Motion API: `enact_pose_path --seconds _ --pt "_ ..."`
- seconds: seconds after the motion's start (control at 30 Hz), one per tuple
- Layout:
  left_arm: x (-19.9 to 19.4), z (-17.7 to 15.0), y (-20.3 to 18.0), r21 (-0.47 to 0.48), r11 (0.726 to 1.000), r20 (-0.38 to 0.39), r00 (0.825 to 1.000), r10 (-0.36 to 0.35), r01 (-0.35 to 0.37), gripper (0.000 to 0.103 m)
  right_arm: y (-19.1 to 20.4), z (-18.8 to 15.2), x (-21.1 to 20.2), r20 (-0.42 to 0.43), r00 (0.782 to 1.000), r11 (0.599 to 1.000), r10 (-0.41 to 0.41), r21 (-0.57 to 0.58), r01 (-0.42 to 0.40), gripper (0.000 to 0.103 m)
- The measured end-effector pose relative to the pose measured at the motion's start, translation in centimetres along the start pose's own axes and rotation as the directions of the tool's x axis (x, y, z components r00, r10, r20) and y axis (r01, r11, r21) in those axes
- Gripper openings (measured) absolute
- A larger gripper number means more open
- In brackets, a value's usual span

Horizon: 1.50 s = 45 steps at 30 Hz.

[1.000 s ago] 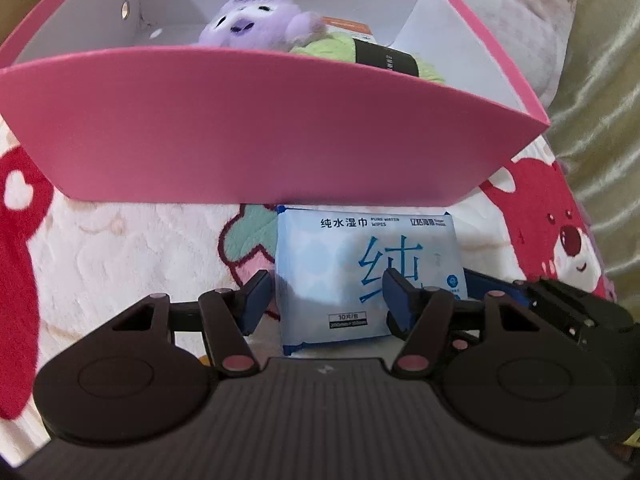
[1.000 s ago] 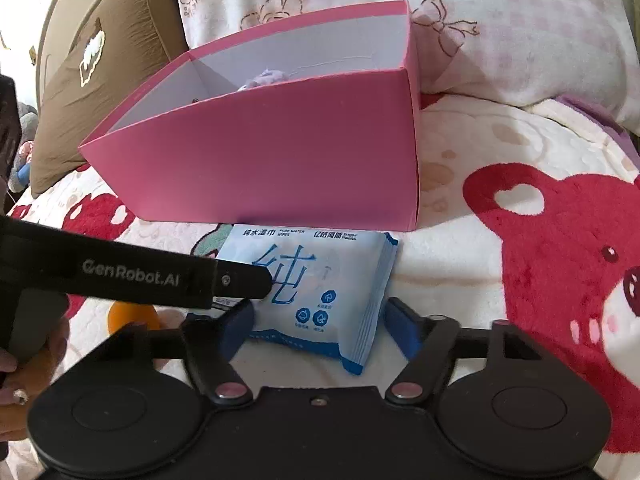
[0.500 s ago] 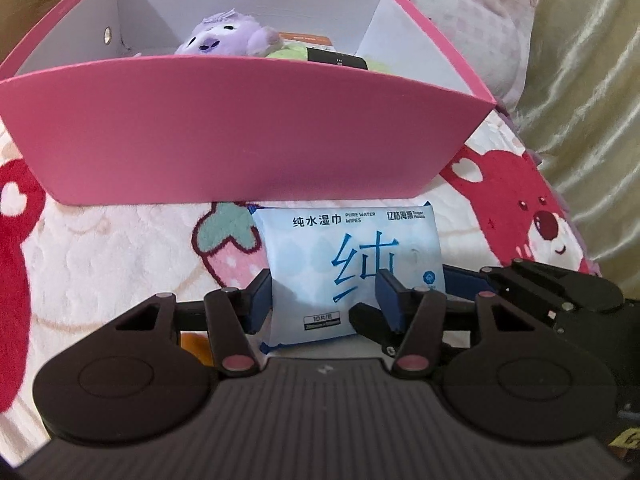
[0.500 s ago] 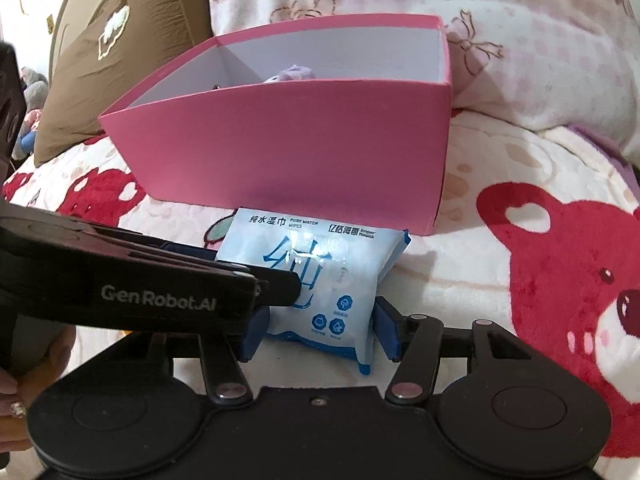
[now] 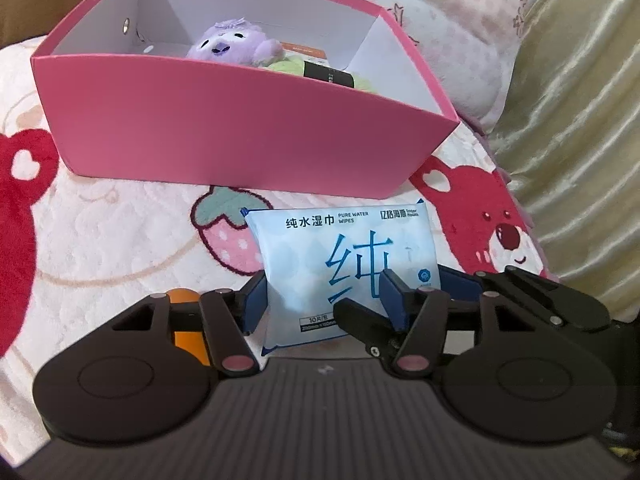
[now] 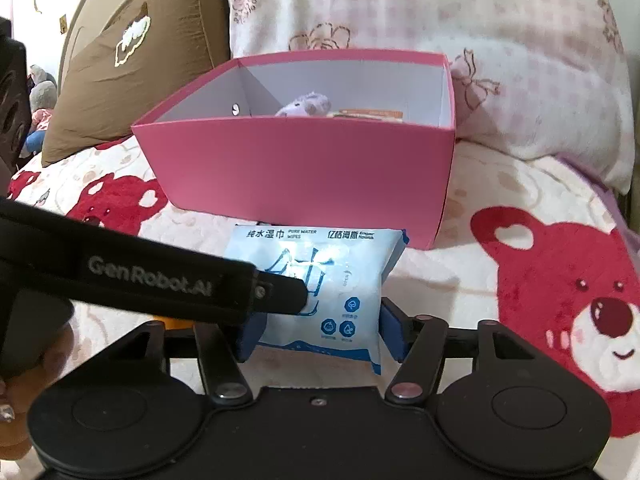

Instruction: Organize objects

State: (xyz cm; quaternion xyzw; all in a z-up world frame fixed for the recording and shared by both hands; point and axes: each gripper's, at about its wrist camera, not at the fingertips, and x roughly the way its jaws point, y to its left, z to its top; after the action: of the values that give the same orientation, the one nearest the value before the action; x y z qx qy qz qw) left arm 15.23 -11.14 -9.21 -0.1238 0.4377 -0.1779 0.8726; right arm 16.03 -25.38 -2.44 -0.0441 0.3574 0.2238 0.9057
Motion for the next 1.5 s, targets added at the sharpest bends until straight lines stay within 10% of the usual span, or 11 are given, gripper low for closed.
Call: enact_pose_path --seconds 1.07,1.5 --pt "-8.4 -0.2 0.0 -0.072 0.993 -0.002 0.996 -0.095 0.094 0.062 3.9 1.8 -5.6 0.01 1.0 1.0 0.026 -0.001 -0.026 0.09" --pt "-12.9 0.2 -1.8 0.025 0.998 0.03 0.998 0.052 -0.053 0.056 5.2 3.3 -8.5 0.003 0.988 0.988 0.152 0.018 -0.152 0.09"
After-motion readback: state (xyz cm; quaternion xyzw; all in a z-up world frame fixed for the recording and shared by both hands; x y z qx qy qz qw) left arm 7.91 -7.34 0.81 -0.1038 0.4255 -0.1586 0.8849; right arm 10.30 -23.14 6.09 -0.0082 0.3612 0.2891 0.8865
